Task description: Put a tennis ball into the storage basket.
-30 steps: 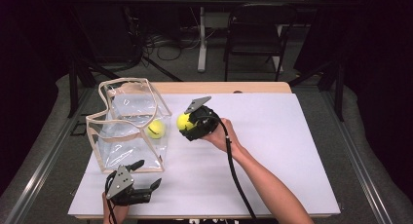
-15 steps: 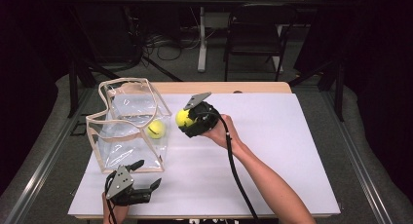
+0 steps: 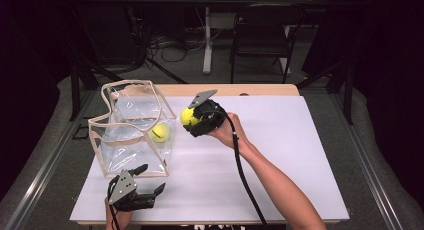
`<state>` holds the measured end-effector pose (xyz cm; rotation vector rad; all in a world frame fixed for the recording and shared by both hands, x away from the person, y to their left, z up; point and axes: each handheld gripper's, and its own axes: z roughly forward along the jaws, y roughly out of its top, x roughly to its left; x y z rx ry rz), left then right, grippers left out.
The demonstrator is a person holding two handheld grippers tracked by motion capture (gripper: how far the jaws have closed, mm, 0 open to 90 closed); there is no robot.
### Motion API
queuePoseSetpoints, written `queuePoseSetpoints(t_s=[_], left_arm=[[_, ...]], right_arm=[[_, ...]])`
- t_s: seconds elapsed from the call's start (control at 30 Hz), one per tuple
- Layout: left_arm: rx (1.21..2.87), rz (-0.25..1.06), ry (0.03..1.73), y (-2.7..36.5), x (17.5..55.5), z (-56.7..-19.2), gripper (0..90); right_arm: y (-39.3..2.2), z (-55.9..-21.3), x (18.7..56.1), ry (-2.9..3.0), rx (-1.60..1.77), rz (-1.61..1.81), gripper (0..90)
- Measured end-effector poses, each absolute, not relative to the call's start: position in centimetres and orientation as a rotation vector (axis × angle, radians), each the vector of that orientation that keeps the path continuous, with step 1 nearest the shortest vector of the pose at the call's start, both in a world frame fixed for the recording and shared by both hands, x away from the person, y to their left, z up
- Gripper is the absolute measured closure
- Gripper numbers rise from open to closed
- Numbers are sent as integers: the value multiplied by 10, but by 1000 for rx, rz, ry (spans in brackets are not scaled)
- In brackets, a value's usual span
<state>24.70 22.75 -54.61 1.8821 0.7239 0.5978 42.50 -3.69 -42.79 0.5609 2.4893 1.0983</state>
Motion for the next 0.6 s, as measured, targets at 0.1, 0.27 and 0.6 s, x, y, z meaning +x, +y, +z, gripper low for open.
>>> queuePoseSetpoints(t_s=[0.1,0.27,0.6], left_arm=[[1884,596,721,227,247,-546,160],[1884,598,725,228,247,-546,160],[1883,595,724,227,247,-546,159]], right_arm=[[-36,-423,425,2488,552,1102,258],[-34,-417,425,2481,539,1107,258],[-32,-408,428,2474,531,1111,259]])
